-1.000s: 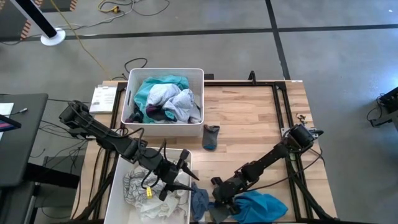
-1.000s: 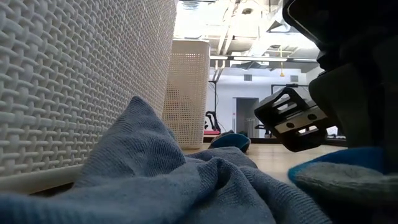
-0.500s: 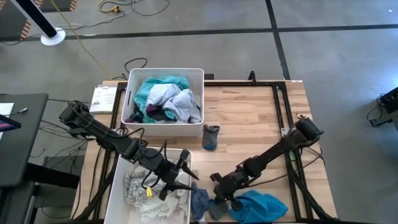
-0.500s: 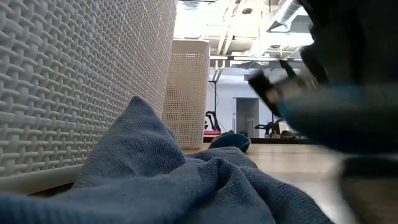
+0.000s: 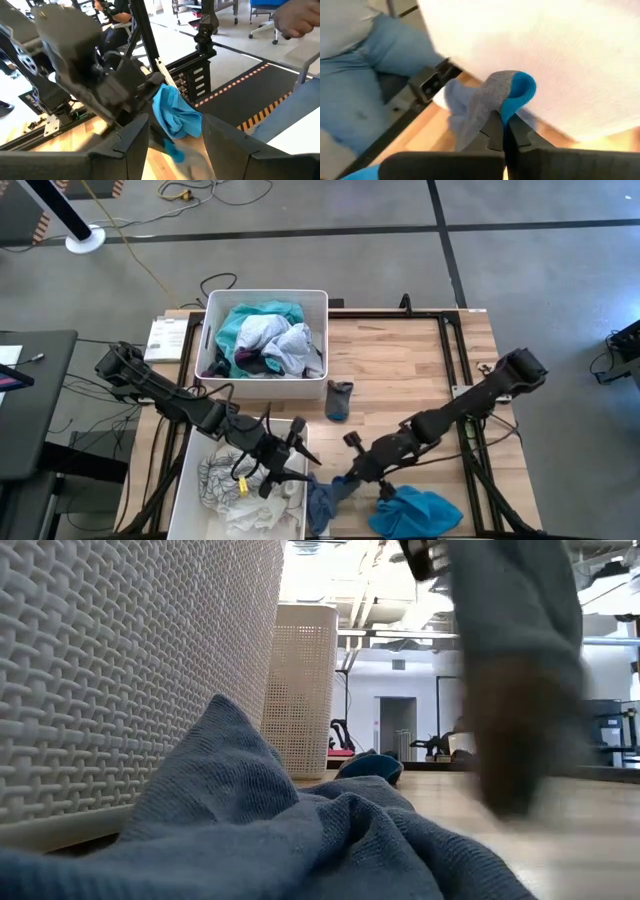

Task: Sort clothes
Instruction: Put the bottom gray sock into the top white laundry bin

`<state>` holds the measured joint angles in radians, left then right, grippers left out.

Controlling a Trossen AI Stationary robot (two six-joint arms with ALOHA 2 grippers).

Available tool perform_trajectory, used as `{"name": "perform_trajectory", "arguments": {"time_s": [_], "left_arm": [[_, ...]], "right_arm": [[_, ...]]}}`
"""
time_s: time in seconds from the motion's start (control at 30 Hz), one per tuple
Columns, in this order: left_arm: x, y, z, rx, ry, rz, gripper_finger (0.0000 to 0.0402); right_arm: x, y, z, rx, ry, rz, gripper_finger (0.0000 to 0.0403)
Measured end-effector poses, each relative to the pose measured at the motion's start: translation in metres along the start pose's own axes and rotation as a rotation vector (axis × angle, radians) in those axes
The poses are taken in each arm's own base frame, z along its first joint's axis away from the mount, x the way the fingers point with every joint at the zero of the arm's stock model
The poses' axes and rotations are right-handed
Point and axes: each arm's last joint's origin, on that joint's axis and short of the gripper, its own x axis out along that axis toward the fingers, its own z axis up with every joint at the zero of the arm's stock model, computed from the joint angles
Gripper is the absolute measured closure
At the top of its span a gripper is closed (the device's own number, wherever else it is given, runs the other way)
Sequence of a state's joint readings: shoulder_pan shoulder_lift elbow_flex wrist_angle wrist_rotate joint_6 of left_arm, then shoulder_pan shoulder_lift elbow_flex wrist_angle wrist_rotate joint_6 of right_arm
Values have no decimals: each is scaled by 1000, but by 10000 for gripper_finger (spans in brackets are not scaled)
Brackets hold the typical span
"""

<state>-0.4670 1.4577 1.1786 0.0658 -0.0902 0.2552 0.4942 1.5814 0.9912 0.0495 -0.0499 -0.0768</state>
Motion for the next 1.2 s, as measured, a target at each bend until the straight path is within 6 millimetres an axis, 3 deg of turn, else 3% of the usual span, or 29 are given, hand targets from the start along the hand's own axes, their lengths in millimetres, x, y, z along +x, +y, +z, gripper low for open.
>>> {"name": "perform_trajectory", "arguments": {"time_s": [0.57, 1.2], "left_arm": [[1, 28, -2, -88, -25, 148, 226], [1, 37, -3, -146, -25, 210, 226]], "right_arm": [[-70, -10, 42, -215, -195, -333, 398], [-94, -29, 62, -305, -334, -562, 398]]}}
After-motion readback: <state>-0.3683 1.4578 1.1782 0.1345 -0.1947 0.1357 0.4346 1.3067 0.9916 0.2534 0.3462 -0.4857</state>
